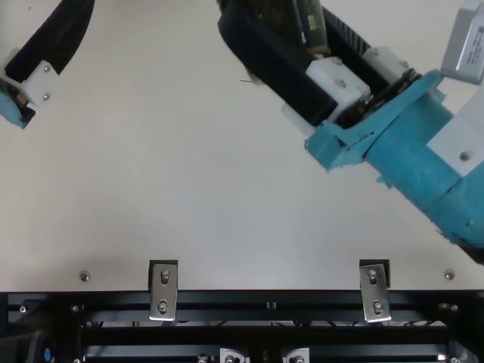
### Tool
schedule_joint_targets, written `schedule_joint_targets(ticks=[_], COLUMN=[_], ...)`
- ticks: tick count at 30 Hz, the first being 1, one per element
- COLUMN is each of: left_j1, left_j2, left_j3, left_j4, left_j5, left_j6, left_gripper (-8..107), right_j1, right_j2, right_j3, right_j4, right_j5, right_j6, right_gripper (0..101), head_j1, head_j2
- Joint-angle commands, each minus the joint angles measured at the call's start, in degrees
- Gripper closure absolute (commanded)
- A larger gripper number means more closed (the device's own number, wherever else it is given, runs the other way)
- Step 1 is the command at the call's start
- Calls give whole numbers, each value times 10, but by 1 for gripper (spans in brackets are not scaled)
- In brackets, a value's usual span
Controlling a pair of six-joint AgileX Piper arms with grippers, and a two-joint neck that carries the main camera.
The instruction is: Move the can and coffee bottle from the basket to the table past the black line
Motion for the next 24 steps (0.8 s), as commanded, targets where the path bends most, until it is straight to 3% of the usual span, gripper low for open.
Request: schedule_joint_targets(ticks=[1, 9, 16, 24], left_j1=[0, 0, 0, 0], left_j2=[0, 0, 0, 0], left_j3=[0, 0, 0, 0], left_j4=[0, 0, 0, 0], left_j5=[0, 0, 0, 0], left_j6=[0, 0, 0, 0], left_gripper=[9, 9, 9, 9], right_j1=[0, -2, -30, -55], right_j2=[0, 5, 36, 64], right_j3=[0, 0, 10, 20], right_j4=[0, -21, -98, -204], right_j5=[0, -7, 2, -14], right_j6=[0, 15, 9, -33], right_gripper=[101, 101, 101, 101], head_j1=[-21, -21, -21, -21], head_j2=[-2, -2, -2, -2])
